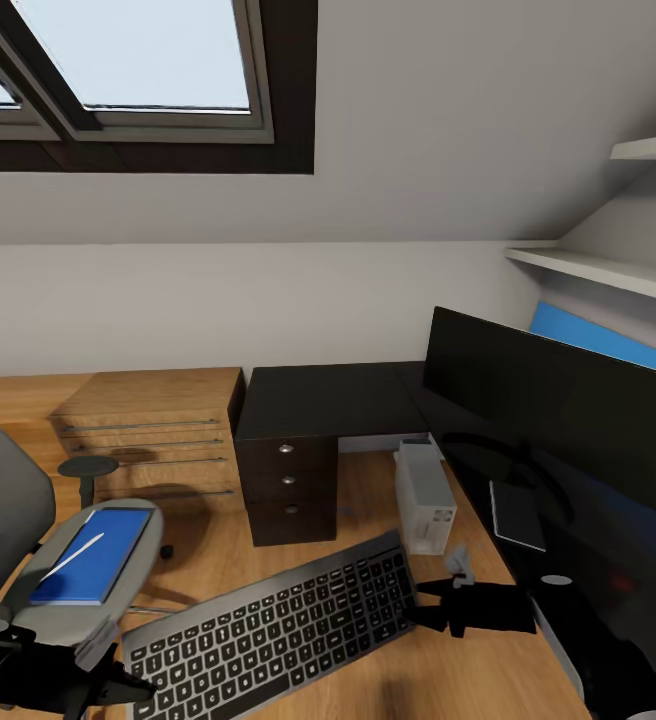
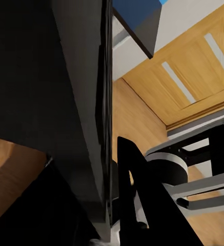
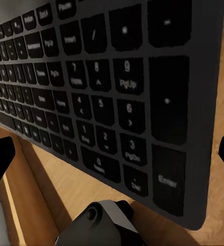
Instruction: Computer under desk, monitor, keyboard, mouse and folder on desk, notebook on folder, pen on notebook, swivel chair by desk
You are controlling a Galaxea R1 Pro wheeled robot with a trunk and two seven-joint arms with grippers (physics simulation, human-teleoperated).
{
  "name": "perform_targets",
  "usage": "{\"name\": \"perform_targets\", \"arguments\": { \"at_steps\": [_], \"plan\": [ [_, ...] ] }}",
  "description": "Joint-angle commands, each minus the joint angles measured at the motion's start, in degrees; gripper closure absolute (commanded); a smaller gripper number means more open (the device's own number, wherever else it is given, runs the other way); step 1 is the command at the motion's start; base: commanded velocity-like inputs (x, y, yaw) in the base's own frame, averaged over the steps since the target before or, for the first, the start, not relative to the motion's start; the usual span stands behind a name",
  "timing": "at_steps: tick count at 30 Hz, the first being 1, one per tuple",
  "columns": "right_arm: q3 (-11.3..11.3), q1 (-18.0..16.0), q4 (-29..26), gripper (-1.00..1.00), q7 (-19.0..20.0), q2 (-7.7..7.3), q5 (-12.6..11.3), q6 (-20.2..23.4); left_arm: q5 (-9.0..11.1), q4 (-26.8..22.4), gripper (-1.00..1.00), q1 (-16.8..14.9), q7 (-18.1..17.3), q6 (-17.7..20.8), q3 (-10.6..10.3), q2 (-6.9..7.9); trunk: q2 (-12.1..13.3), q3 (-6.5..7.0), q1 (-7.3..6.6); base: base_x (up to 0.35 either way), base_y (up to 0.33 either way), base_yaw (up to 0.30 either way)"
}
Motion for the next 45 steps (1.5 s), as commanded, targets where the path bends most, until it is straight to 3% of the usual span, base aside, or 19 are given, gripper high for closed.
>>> {"name": "perform_targets", "arguments": {
  "at_steps": [1,31,45],
  "plan": [
    [0.08,-0.05,-0.12,-1.00,0.50,-0.18,-0.48,0.84,0.02,0.13,1.00,-0.09,0.23,0.72,-0.37,0.08,-0.14,-0.14,0.04,0.000,0.000,0.000],
    [-0.37,-0.05,-0.05,-1.00,2.32,-2.49,-0.62,-0.17,0.05,0.15,1.00,-0.09,-1.24,-0.91,-0.14,0.08,-0.14,-0.14,0.04,0.000,0.000,0.000],
    [-0.38,-0.05,-0.04,-1.00,2.30,-2.64,-0.68,-0.28,0.30,0.21,1.00,-0.09,-1.31,-0.97,0.42,0.08,-0.14,-0.14,0.04,0.000,0.000,0.000]
  ]
}}
